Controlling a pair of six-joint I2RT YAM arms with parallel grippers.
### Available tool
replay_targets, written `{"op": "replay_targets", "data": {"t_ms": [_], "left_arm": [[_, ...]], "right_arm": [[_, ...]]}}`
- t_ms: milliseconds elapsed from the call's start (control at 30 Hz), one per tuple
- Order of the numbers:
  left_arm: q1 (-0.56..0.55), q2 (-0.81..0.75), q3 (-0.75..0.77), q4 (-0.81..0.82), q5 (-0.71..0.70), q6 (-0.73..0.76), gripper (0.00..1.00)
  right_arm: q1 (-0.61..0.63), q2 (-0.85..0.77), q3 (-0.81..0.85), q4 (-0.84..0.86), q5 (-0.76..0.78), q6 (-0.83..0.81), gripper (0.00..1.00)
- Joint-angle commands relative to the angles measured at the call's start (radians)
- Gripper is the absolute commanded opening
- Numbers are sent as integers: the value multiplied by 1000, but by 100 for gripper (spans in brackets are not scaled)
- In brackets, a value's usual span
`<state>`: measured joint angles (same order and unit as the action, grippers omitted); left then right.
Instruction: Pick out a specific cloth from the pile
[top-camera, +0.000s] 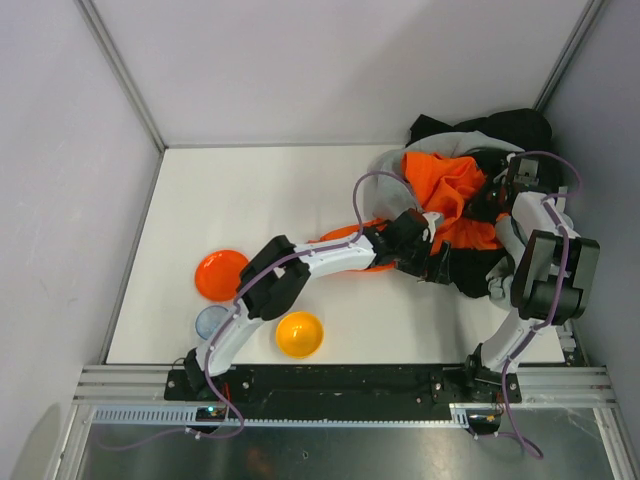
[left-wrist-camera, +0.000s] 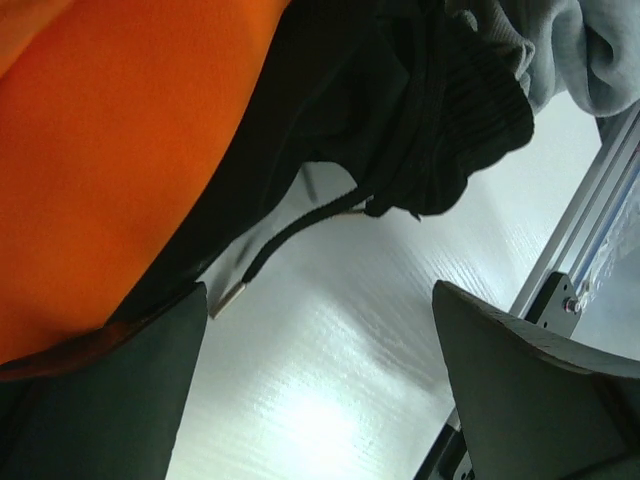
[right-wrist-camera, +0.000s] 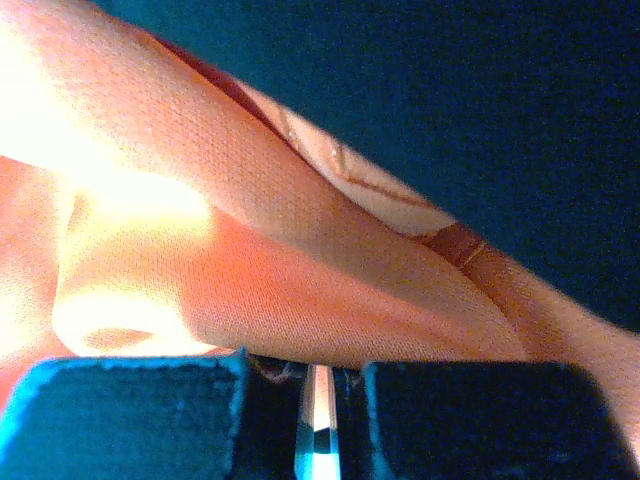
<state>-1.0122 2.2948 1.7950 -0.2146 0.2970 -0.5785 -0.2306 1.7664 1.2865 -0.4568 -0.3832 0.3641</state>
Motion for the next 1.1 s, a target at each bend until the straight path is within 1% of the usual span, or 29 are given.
{"op": "replay_targets", "data": {"t_ms": [0, 300, 400, 467, 500, 567, 733, 800, 833, 900, 1067], "left_arm": [[-9, 71, 109, 19, 56, -67, 98], [-15, 219, 317, 18, 116, -133, 96], [-15, 283, 420, 17, 141, -159, 92], [-17, 320, 474, 19, 159, -174, 87], [-17, 334, 494, 19, 167, -180, 83], [-17, 356, 519, 19, 182, -185, 71], [-18, 365, 526, 19, 203, -167, 31], [-17, 356, 517, 20, 203, -153, 13], [-17, 347, 507, 19, 199, -145, 7], [-17, 317, 479, 18, 187, -131, 2], [-21, 213, 384, 19, 145, -72, 1]], "right_arm": [[2, -42, -24, -20, 25, -21, 7], [1, -75, -34, -34, 10, -36, 8], [1, -82, -39, -37, 6, -40, 8], [0, -87, -40, -41, 22, -55, 8], [-3, -92, -41, -47, 31, -60, 9], [-11, -98, -41, -51, 31, -68, 9], [-14, -109, -41, -52, 9, -69, 9], [-12, -108, -42, -57, 5, -71, 9], [-9, -106, -43, -58, 5, -73, 9], [-5, -105, -46, -59, 5, -77, 9], [4, -105, -47, -53, 5, -79, 10]]}}
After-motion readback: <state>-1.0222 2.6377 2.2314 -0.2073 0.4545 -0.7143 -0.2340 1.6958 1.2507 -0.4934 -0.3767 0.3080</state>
